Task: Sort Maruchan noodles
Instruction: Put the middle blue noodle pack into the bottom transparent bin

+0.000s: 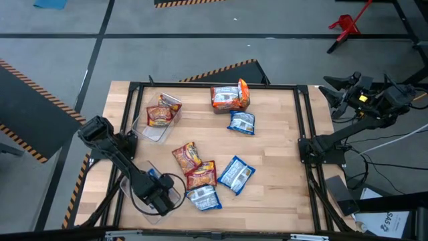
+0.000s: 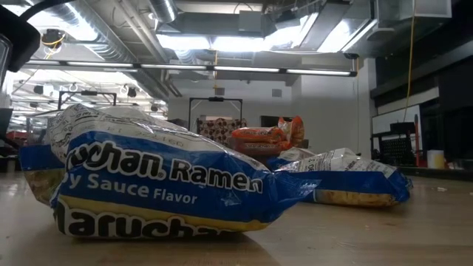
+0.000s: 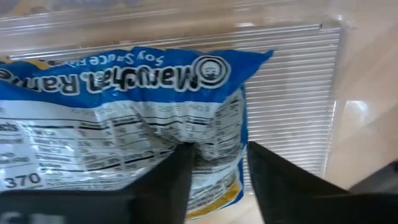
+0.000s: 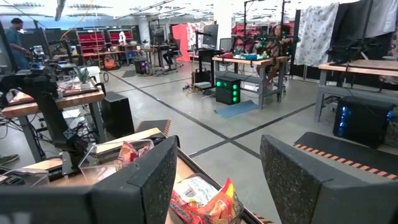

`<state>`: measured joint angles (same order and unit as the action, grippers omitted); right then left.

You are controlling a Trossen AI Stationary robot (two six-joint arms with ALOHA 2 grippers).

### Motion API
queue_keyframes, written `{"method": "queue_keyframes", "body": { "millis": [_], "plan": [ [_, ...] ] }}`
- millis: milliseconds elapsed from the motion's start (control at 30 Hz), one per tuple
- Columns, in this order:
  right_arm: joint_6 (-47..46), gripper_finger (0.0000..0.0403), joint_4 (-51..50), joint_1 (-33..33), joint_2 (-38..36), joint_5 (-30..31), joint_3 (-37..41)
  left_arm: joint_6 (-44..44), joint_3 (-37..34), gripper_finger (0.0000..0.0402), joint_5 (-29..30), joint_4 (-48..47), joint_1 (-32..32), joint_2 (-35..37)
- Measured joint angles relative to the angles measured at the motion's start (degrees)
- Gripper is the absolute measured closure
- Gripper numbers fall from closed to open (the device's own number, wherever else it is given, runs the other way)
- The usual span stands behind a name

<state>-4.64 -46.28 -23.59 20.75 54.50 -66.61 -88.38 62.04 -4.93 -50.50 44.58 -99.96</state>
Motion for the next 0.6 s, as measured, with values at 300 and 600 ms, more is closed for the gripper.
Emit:
{"method": "queue_keyframes", "body": {
  "millis": [300,600],
  "plan": [
    [-0.5,0.0187,0.0,0.0,0.0,0.5,0.0,0.0,-0.2,0.0394,-0.6,-0.1,0.0,4.4],
    [0.3,0.0187,-0.2,0.0,0.0,0.6,0.0,0.2,-0.2,0.04,0.2,-1.9,-0.1,13.6]
  ]
}}
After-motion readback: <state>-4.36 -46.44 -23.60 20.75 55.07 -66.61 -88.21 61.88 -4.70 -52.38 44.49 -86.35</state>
